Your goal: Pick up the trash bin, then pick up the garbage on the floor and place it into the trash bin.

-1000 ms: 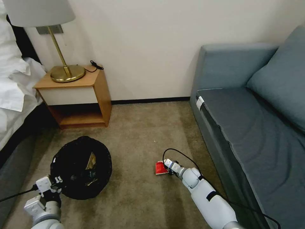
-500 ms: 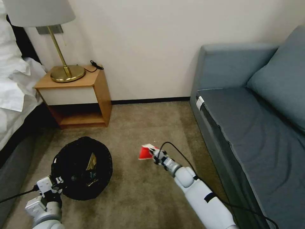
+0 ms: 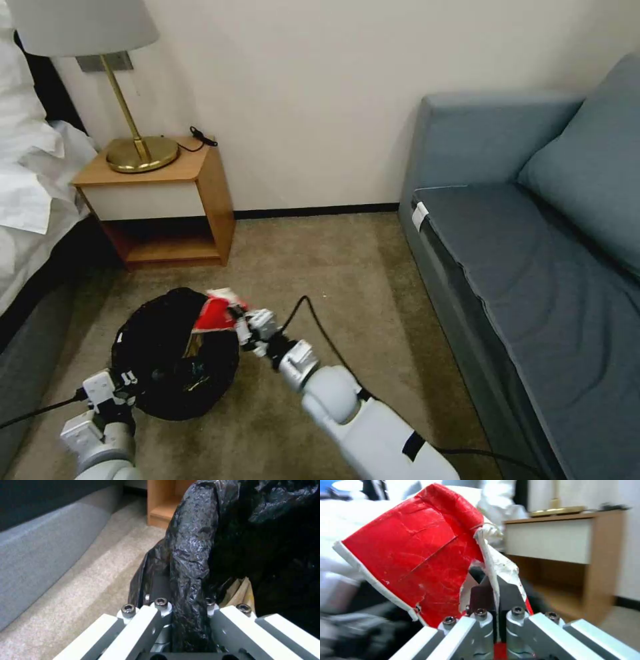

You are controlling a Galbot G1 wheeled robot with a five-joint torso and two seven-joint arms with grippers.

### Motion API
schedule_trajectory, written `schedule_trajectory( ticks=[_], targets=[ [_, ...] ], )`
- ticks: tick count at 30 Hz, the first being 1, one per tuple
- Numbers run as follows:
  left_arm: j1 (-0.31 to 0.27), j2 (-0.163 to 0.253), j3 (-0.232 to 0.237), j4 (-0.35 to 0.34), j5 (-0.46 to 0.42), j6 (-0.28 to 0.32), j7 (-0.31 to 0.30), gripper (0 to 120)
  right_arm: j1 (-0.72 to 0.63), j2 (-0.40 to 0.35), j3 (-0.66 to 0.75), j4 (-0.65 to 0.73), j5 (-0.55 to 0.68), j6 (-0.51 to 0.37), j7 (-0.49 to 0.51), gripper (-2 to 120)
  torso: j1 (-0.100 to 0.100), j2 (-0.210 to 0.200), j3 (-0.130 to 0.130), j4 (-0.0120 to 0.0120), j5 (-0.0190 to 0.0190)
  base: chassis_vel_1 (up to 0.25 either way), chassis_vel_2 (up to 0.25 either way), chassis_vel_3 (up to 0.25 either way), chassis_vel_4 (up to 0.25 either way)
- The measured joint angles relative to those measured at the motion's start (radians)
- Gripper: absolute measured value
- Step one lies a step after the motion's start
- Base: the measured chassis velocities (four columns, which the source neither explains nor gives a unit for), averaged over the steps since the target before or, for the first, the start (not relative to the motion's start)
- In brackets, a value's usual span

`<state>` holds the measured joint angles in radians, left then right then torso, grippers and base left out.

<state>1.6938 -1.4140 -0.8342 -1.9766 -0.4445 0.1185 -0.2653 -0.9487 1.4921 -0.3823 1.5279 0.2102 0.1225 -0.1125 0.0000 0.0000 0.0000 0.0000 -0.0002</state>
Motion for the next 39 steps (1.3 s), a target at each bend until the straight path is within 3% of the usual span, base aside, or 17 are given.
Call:
schedule_trajectory(
  ticks=[9, 13, 19, 23, 30, 32, 39],
  targets=[
    [0.011, -0.003, -0.007, -0.011, -0.002, 0.006, 0.006, 3, 0.01, 0.081, -0.104, -0.096, 0.012, 0.025, 0.051, 0, 0.0, 0.0, 0.0, 0.0002, -0.0002, 0.0, 0.0, 0.0, 0.0],
    [0.023, -0.008, -0.008, -0.02, -0.003, 0.01, 0.015, 3, 0.025, 0.113, -0.094, -0.198, -0.07, 0.047, 0.109, 0, 0.0, 0.0, 0.0, 0.0005, -0.0007, 0.0, 0.0, 0.0, 0.0],
    [0.029, -0.012, -0.011, -0.022, -0.004, 0.01, 0.028, 3, 0.026, 0.109, -0.092, -0.218, -0.12, 0.03, 0.153, 2, 0.0, 0.0, 0.0, 0.0002, 0.0003, 0.0, 0.0, 0.0, 0.0],
    [0.029, -0.01, -0.013, -0.022, -0.005, 0.014, 0.031, 3, 0.016, 0.091, -0.089, -0.201, -0.125, 0.024, 0.153, 22, 0.0, 0.0, 0.0, 0.0001, 0.0001, 0.0, 0.0, 0.0, 0.0],
    [0.029, -0.01, -0.011, -0.027, -0.005, 0.016, 0.031, 3, 0.013, 0.085, -0.086, -0.183, -0.127, 0.025, 0.152, 42, 0.0, 0.0, 0.0, -0.0003, 0.0003, 0.0, 0.0, 0.0, 0.0],
    [0.037, -0.009, -0.013, -0.031, -0.005, 0.017, 0.032, 3, 0.024, 0.071, -0.081, -0.171, -0.125, 0.027, 0.148, 54, 0.0, 0.0, 0.0, -0.0006, 0.0009, 0.0, 0.0, 0.0, 0.0],
    [0.046, -0.003, -0.017, -0.031, -0.005, 0.014, 0.034, 3, 0.032, 0.027, -0.059, -0.145, -0.11, 0.026, 0.123, 79, 0.0, 0.0, 0.0, -0.0002, 0.0005, 0.0, 0.0, 0.0, 0.0]
  ],
)
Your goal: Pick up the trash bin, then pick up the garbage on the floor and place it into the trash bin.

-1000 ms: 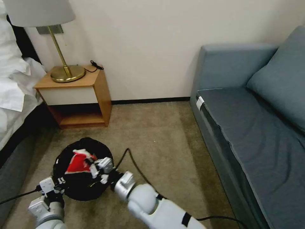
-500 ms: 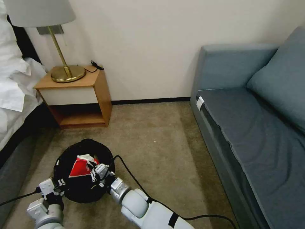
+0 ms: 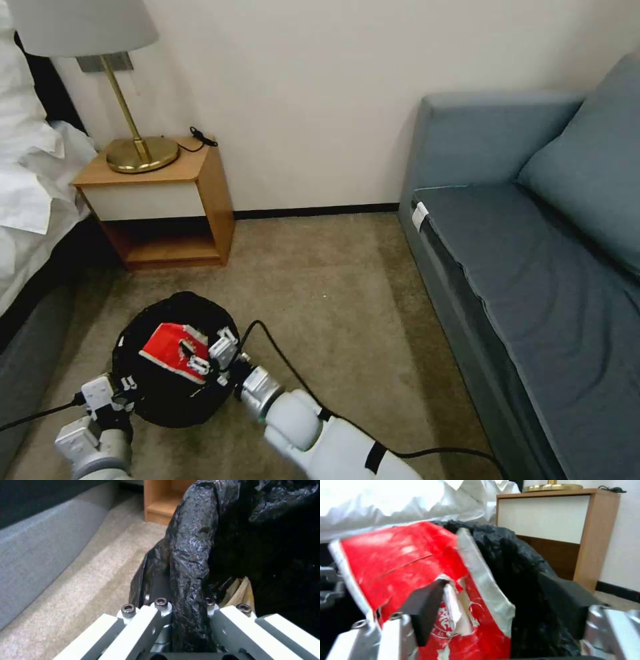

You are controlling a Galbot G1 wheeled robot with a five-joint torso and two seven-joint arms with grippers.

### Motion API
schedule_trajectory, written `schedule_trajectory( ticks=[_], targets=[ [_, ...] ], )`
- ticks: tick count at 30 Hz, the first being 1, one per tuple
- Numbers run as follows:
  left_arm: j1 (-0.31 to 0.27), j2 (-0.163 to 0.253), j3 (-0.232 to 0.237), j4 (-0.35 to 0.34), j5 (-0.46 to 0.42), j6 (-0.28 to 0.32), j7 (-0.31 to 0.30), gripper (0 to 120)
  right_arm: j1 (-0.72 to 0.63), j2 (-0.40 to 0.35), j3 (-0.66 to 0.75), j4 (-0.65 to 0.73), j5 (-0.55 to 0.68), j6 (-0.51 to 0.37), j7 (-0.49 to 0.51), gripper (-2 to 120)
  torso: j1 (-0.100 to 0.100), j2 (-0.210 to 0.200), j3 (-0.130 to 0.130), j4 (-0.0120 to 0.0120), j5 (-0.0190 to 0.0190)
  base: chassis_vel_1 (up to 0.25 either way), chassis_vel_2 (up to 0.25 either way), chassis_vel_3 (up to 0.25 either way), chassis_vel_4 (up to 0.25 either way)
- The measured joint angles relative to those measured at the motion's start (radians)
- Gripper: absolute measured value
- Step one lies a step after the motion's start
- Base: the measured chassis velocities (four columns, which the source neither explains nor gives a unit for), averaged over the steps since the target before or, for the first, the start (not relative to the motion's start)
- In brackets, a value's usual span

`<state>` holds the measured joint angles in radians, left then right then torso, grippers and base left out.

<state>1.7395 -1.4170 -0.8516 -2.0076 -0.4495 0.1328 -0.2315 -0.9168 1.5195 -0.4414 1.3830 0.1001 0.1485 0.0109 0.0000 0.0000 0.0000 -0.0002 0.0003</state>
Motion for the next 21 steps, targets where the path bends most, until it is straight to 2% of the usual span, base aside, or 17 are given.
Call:
schedule_trajectory(
  ticks=[6, 9, 15, 21],
  targets=[
    [-0.001, 0.001, 0.001, 0.0, -0.001, -0.001, 0.0, 3, -0.031, -0.009, 0.018, 0.013, -0.005, 0.009, -0.006, 98, 0.0, 0.0, 0.0, 0.0001, -0.0001, 0.0, 0.0, 0.0, 0.0],
    [-0.001, 0.0, 0.003, 0.0, -0.001, -0.001, 0.001, 3, -0.042, -0.009, 0.017, 0.015, -0.022, 0.012, -0.012, 99, 0.0, 0.0, 0.0, 0.0002, -0.0002, 0.0, 0.0, 0.0, 0.0],
    [-0.002, -0.003, 0.01, 0.005, 0.001, -0.004, 0.001, 3, -0.014, -0.024, -0.011, 0.024, -0.156, -0.001, -0.033, 100, 0.0, 0.0, 0.0, 0.0002, -0.0002, 0.0, 0.0, 0.0, 0.0],
    [-0.002, -0.008, 0.018, 0.012, 0.015, -0.004, 0.003, 3, 0.118, -0.064, -0.09, 0.071, -0.118, -0.115, -0.055, 100, 0.0, 0.0, 0.0, 0.0001, -0.0002, 0.0, 0.0, 0.0, 0.0]
  ],
)
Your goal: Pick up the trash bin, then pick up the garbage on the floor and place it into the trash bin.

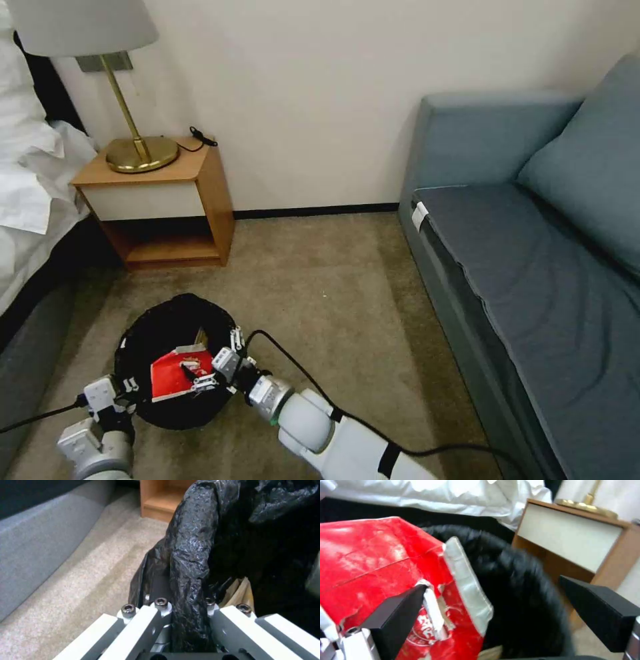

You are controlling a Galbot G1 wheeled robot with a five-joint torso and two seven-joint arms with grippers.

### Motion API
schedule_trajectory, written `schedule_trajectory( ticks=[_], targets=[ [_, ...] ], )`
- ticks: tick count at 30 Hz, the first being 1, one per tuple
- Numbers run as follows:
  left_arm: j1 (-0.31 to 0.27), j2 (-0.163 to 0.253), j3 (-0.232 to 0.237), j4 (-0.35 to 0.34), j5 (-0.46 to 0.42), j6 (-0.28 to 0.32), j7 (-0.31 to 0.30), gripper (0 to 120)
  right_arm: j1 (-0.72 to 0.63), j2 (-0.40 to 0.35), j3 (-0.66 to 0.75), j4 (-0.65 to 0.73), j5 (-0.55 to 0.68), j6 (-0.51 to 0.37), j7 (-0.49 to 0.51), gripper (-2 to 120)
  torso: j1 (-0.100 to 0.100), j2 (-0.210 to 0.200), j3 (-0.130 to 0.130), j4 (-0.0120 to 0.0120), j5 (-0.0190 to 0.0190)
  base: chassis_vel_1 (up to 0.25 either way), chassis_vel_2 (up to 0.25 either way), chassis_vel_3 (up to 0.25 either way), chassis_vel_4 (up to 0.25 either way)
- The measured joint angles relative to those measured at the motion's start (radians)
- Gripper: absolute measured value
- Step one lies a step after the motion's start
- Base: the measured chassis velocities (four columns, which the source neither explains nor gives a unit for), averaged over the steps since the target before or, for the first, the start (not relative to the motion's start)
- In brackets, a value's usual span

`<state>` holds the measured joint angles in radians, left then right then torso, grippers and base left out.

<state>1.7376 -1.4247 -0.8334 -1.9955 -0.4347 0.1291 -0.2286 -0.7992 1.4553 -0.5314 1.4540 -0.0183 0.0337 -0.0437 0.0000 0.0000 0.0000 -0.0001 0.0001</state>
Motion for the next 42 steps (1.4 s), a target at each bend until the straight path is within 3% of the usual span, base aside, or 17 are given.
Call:
schedule_trajectory(
  ticks=[4, 8, 12, 15, 20, 27, 30, 31, 35, 39, 42],
  targets=[
    [-0.002, -0.003, 0.001, 0.011, 0.009, 0.0, 0.003, 3, 0.168, -0.042, -0.076, -0.005, 0.051, -0.088, -0.065, 100, 0.0, 0.0, 0.0, 0.0004, 0.0, 0.0, 0.0, 0.0, 0.0],
    [0.003, -0.006, -0.002, 0.014, 0.014, -0.004, 0.007, 3, 0.238, -0.077, -0.117, -0.007, 0.031, -0.156, -0.155, 100, 0.0, 0.0, 0.0, 0.0002, 0.0, 0.0, 0.0, 0.0, 0.0],
    [0.009, -0.012, -0.004, 0.016, 0.023, -0.01, 0.012, 3, 0.279, -0.107, -0.154, -0.004, -0.043, -0.18, -0.221, 100, 0.0, 0.0, 0.0, 0.0, 0.0, 0.0, 0.0, 0.0, 0.0],
    [0.011, -0.022, -0.002, 0.016, 0.033, -0.011, 0.016, 3, 0.291, -0.106, -0.134, -0.003, -0.184, -0.184, -0.291, 100, 0.0, 0.0, 0.0, 0.0, 0.0001, 0.0, 0.0, 0.0, 0.0],
    [0.009, -0.033, 0.004, 0.017, 0.045, -0.012, 0.018, 3, 0.306, -0.091, -0.122, -0.001, -0.217, -0.185, -0.295, 100, 0.0, 0.0, 0.0, 0.0001, 0.0001, 0.0, 0.0, 0.0, 0.0],
    [0.007, -0.043, -0.003, 0.018, 0.023, -0.021, 0.014, 3, 0.268, -0.088, -0.056, 0.056, -0.058, -0.189, -0.236, 100, 0.0, 0.0, 0.0, 0.0003, 0.0, 0.0, 0.0, 0.0, 0.0],
    [-0.004, -0.04, -0.016, -0.007, -0.126, -0.025, -0.034, 3, 0.19, -0.102, 0.058, 0.115, 0.14, -0.186, -0.15, 100, 0.0, 0.0, 0.0, 0.0003, -0.0002, 0.0, 0.0, 0.0, 0.0],
    [-0.004, -0.04, -0.016, -0.007, -0.126, -0.025, -0.034, 3, 0.19, -0.102, 0.058, 0.115, 0.14, -0.186, -0.15, 100, 0.0, 0.0, 0.0, 0.0003, -0.0002, 0.0, 0.0, 0.0, 0.0],
    [-0.046, -0.043, -0.039, -0.04, -0.402, 0.004, -0.119, 3, 0.086, -0.11, 0.219, 0.158, 0.29, -0.209, -0.076, 100, 0.0, 0.0, 0.0, 0.0, 0.0001, 0.0, 0.0, 0.0, 0.0],
    [-0.073, -0.058, -0.049, -0.044, -0.489, 0.021, -0.174, 3, 0.017, -0.166, 0.301, 0.171, 0.32, -0.194, -0.085, 100, 0.0, 0.0, 0.0, -0.0002, 0.0001, 0.0, 0.0, 0.0, 0.0],
    [-0.084, -0.067, -0.052, -0.043, -0.509, 0.038, -0.213, 3, -0.013, -0.188, 0.332, 0.179, 0.324, -0.18, -0.092, 100, 0.0, 0.0, 0.0, -0.0002, 0.0, 0.0, 0.0, 0.0, 0.0]
  ],
)
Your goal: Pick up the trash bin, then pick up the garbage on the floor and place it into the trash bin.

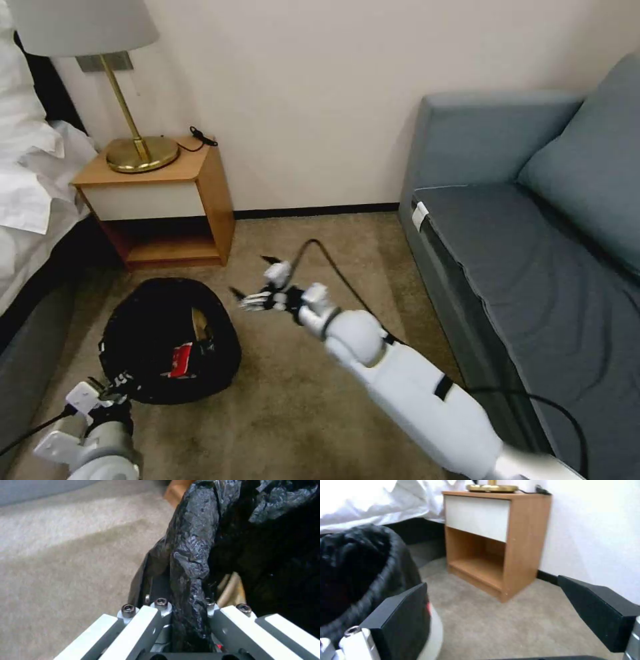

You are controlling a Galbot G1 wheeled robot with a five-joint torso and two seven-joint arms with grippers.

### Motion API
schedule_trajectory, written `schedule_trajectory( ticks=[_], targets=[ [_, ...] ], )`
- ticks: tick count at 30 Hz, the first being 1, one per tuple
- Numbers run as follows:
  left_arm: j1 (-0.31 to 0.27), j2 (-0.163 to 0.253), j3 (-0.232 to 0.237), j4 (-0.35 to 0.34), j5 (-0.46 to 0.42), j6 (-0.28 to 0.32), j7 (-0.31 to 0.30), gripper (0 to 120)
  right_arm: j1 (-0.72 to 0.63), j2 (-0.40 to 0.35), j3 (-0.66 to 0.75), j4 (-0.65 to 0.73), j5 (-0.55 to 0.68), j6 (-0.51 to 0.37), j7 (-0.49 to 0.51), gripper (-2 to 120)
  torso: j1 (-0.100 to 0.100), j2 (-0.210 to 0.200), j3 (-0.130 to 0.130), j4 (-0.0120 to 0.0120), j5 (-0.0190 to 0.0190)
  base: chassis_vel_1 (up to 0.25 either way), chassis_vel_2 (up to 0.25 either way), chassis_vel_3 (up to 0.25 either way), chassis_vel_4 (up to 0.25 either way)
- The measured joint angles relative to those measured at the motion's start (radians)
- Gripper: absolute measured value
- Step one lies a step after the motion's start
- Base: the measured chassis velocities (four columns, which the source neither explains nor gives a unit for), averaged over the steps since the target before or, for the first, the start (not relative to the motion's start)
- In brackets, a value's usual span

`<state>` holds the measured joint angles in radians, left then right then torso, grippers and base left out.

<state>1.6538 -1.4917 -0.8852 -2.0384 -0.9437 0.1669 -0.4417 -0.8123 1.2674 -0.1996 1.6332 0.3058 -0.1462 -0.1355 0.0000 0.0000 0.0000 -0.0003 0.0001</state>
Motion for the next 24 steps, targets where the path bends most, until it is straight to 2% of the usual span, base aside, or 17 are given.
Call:
schedule_trajectory(
  ticks=[7, 8, 11, 15, 19, 22, 23, 24],
  targets=[
    [-0.017, -0.011, -0.004, -0.019, -0.042, 0.072, -0.145, 3, -0.094, 0.023, 0.104, 0.044, 0.021, 0.037, 0.009, 100, 0.0, 0.0, 0.0, 0.0004, 0.0, 0.0, 0.0, 0.0, 0.0],
    [-0.017, -0.011, -0.004, -0.019, -0.042, 0.072, -0.145, 3, -0.094, 0.023, 0.104, 0.044, 0.021, 0.037, 0.009, 100, 0.0, 0.0, 0.0, 0.0004, 0.0, 0.0, 0.0, 0.0, 0.0],
    [-0.039, 0.006, -0.005, -0.012, -0.068, 0.101, -0.195, 3, -0.121, 0.023, 0.113, 0.073, 0.022, 0.037, 0.005, 100, 0.0, 0.0, 0.0, 0.0004, -0.0001, 0.0, 0.0, 0.0, 0.0],
    [-0.053, 0.02, -0.005, -0.011, -0.087, 0.131, -0.22, 3, -0.137, 0.023, 0.113, 0.088, 0.019, 0.037, 0.001, 100, 0.0, 0.0, 0.0, 0.0003, -0.0001, 0.0, 0.0, 0.0, 0.0],
    [-0.055, 0.028, -0.005, -0.013, -0.089, 0.151, -0.232, 13, -0.145, 0.024, 0.113, 0.092, 0.016, 0.037, -0.007, 100, 0.0, 0.0, 0.0, 0.0003, 0.0, 0.0, 0.0, 0.0, 0.0],
    [-0.052, 0.033, -0.003, -0.019, -0.068, 0.165, -0.234, 28, -0.149, 0.021, 0.116, 0.091, 0.013, 0.04, -0.018, 100, 0.0, 0.0, 0.0, 0.0003, 0.0, 0.0, 0.0, 0.0, 0.0],
    [-0.052, 0.033, -0.003, -0.019, -0.068, 0.165, -0.234, 28, -0.149, 0.021, 0.116, 0.091, 0.013, 0.04, -0.018, 100, 0.0, 0.0, 0.0, 0.0003, 0.0, 0.0, 0.0, 0.0, 0.0],
    [-0.05, 0.034, -0.003, -0.023, -0.054, 0.167, -0.229, 33, -0.15, 0.021, 0.116, 0.089, 0.013, 0.045, -0.019, 100, 0.0, 0.0, 0.0, 0.0003, 0.0, 0.0, 0.0, 0.0, 0.0]
  ],
)
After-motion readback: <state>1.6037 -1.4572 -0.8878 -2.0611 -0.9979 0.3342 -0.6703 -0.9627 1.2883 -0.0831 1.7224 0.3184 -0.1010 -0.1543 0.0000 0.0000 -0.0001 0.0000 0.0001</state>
